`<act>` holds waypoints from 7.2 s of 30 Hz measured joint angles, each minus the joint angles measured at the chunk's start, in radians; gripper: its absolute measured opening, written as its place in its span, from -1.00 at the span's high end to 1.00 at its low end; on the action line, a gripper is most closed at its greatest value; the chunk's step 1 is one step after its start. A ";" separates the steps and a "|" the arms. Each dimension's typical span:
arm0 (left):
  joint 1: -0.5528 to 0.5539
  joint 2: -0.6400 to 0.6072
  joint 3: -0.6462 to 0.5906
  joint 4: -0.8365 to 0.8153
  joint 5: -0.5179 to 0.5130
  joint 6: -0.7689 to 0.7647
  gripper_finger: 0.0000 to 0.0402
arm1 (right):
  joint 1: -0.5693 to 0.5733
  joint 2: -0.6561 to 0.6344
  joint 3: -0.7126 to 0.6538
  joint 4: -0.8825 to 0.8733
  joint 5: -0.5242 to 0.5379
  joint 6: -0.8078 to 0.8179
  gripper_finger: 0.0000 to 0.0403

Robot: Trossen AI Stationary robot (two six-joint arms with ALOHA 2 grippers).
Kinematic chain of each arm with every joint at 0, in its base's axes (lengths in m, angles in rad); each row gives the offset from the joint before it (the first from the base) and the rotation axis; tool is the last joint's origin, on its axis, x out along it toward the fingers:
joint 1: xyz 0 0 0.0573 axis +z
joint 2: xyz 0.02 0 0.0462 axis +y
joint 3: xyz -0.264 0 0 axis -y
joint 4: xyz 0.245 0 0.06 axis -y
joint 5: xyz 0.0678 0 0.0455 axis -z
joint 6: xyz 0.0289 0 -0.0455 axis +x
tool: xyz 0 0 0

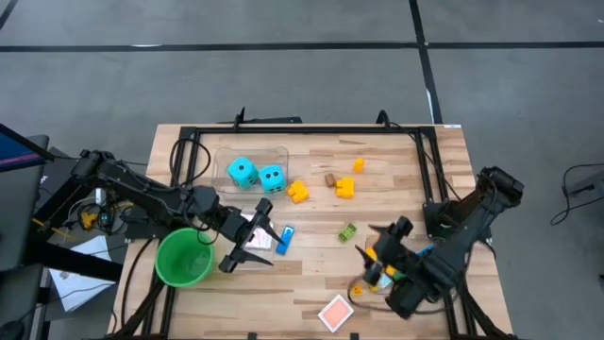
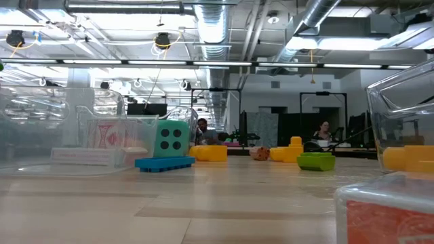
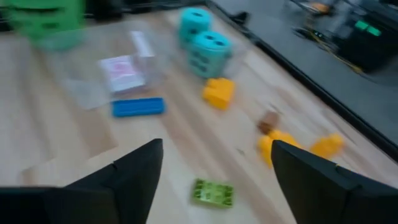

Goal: Pick & Place Toys
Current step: Put the yellow game piece into the bottom right transparent bin

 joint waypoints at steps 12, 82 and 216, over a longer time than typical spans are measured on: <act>0.000 0.000 0.000 -0.001 0.000 0.000 -0.15 | -0.395 -0.014 -0.145 -0.229 -0.107 0.296 -0.75; 0.000 0.000 0.000 -0.007 0.000 -0.001 -0.15 | -1.227 0.097 -0.661 1.140 -0.561 -0.629 -0.01; -0.019 0.000 0.000 -0.023 0.000 -0.001 -0.15 | 0.400 -0.107 -0.290 0.026 -0.883 0.842 0.06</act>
